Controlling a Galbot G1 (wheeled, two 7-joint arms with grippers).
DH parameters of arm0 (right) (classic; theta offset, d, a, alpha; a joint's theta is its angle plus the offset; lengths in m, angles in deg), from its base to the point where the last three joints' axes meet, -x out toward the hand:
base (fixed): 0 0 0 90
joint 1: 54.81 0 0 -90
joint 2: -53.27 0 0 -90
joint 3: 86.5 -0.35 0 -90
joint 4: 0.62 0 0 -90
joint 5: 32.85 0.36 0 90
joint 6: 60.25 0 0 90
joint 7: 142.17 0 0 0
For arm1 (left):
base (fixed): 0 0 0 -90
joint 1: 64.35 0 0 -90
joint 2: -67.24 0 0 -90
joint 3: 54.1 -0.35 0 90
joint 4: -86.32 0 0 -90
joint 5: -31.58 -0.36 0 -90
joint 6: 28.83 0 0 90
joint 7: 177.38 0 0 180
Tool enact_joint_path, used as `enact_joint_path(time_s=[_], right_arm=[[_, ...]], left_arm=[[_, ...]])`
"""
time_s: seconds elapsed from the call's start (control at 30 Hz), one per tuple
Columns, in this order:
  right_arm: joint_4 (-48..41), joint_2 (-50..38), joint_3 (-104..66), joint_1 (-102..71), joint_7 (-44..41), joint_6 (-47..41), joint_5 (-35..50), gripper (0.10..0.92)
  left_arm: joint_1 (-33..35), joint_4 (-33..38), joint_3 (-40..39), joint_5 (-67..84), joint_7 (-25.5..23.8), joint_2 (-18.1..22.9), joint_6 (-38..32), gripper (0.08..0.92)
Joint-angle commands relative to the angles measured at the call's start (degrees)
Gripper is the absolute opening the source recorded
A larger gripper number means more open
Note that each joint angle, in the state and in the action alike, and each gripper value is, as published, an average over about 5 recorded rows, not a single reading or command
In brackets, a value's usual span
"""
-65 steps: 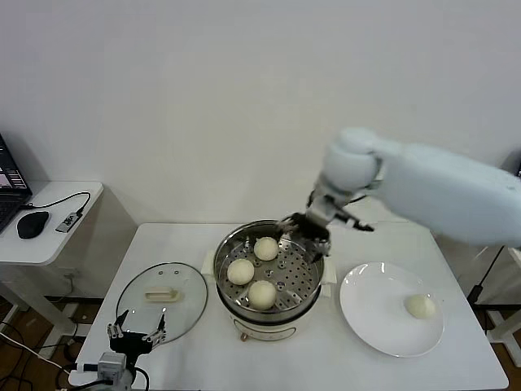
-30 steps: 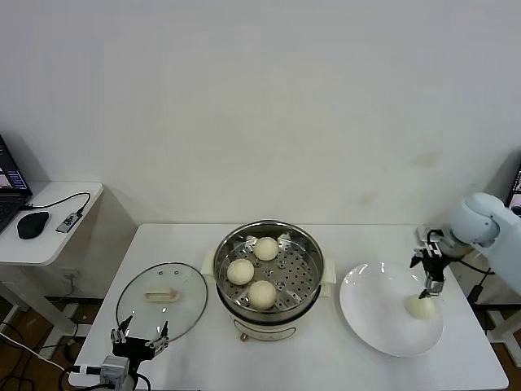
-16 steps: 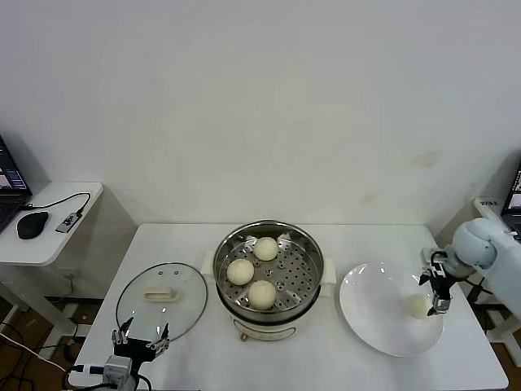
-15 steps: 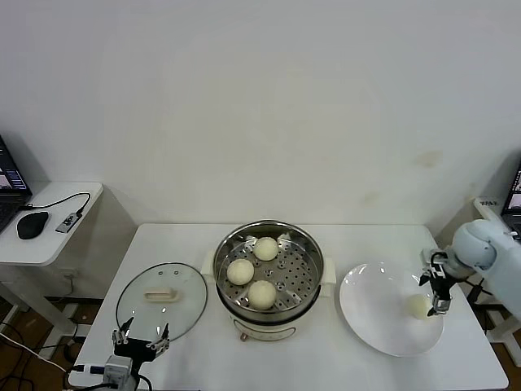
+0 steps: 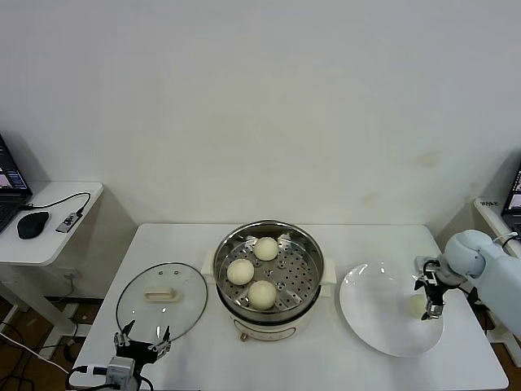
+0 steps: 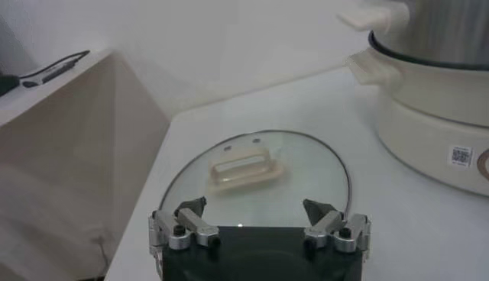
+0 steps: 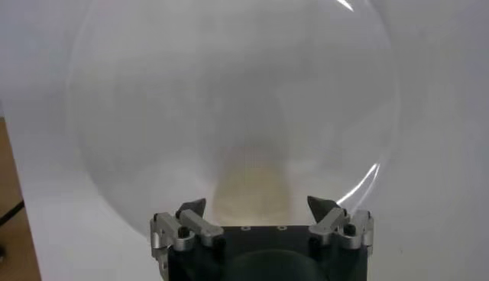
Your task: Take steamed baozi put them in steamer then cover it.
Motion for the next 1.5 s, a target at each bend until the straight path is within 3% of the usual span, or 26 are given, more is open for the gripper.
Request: enact_joint_path(time_s=[0.03,0.2,0.67,0.87,1.2,1.5], right_arm=[[-0.82,0.95,-0.48,-0.92,0.76,0.27,-1.40,0.823],[-1.18,1.47,-0.55,-0.92,1.15,0.05,-1.39,0.814],[-0.90,-0.61,-0.95,0.08,0.71,-0.96,-0.28,0.557],[1.70,-3.07,2.00,5.10,-0.45,-2.64,3.61,0.516],[10.82,-5.23,19.30,26.96,-2.97,-9.95,17.78,0.500],[15.75,3.21,35.01,46.98,-2.71,-16.98,33.01,0.501]], left_arm=[[-0.02,-0.70,-0.13,-0.15,0.07,-0.03,-0.03,0.823],[-0.20,-0.71,-0.25,-0.21,0.08,0.03,-0.02,0.823],[-0.73,-1.04,-0.57,-0.17,0.02,-0.07,0.00,0.823],[-1.02,-0.88,-1.06,-0.13,0.00,0.01,-0.01,0.823],[-1.73,-0.23,-1.13,-0.77,0.34,-0.09,-0.44,0.823],[-2.17,1.20,0.19,-1.48,0.30,-0.54,-1.42,0.823]])
